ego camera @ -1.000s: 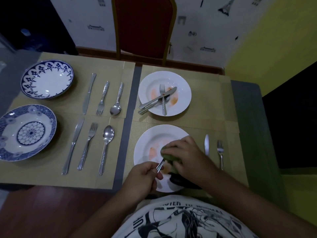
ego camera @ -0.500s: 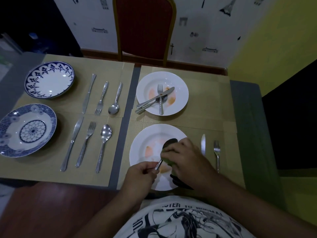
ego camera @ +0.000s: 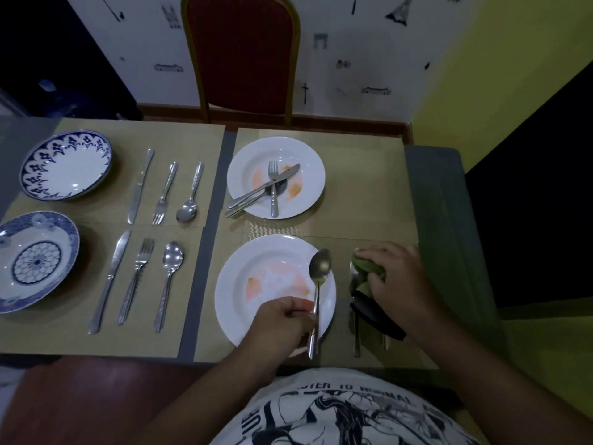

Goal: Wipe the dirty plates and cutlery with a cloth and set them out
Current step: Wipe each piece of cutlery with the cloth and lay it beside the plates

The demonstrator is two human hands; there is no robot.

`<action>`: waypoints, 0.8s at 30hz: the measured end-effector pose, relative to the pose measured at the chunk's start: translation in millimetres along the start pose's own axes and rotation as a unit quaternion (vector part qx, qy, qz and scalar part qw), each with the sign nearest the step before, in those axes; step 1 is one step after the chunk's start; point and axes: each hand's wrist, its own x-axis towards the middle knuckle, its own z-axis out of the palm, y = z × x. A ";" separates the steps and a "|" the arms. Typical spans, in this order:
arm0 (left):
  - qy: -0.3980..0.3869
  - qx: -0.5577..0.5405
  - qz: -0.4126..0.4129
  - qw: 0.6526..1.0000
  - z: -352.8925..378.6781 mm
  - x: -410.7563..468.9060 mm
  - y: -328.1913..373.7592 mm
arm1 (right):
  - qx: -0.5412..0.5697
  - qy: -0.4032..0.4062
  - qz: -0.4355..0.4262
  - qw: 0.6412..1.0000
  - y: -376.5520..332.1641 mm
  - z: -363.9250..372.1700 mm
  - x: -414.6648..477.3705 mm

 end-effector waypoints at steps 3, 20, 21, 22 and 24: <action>-0.025 0.037 0.018 0.999 38.3 13.8 8.9 | 0.009 0.007 0.038 0.999 23.6 -15.5 -11.5; -0.008 0.143 -0.003 0.990 192.7 65.7 -6.1 | 0.015 -0.002 0.105 0.994 134.5 -57.6 -53.9; -0.003 0.145 -0.006 0.989 195.0 66.0 -8.4 | 0.018 -0.001 0.097 0.995 137.8 -56.6 -54.1; 0.001 0.150 -0.006 0.989 196.5 66.3 -10.4 | 0.019 -0.001 0.089 0.996 140.3 -55.5 -54.5; 0.016 0.168 -0.005 0.986 199.0 67.2 -13.0 | 0.020 -0.002 0.080 0.997 143.2 -52.6 -54.6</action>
